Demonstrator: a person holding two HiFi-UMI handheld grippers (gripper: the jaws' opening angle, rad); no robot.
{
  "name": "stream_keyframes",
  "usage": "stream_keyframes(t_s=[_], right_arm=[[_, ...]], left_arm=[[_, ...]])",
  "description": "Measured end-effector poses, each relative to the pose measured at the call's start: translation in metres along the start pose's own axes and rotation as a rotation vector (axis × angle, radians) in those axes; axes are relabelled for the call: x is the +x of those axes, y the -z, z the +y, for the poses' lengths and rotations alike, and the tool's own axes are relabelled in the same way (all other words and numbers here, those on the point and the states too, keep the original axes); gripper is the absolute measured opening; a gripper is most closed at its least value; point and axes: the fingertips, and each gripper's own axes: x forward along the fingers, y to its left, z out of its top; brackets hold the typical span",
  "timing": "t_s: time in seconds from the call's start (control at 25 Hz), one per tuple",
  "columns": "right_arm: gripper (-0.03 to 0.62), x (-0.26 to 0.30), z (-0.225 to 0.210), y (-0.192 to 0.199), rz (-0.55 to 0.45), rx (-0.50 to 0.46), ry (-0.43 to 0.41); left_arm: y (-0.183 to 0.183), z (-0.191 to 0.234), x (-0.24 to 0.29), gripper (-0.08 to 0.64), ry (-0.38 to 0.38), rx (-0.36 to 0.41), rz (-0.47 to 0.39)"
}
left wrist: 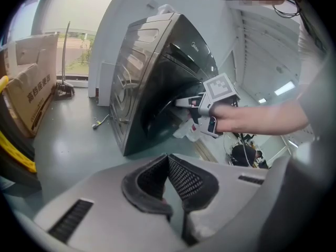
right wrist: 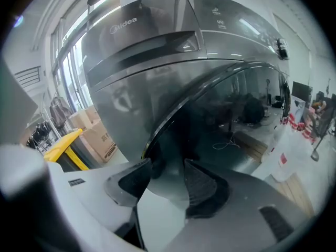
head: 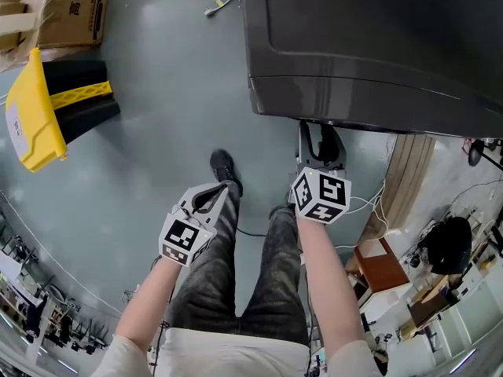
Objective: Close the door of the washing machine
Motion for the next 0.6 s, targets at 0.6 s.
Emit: stream_keyframes(t_s=[0.6], right_arm=[[0.212, 0.009, 0.003, -0.004, -0.040, 0.022, 0.017]], left_arm=[[0.019, 0.009, 0.000, 0.008, -0.007, -0.019, 0.015]])
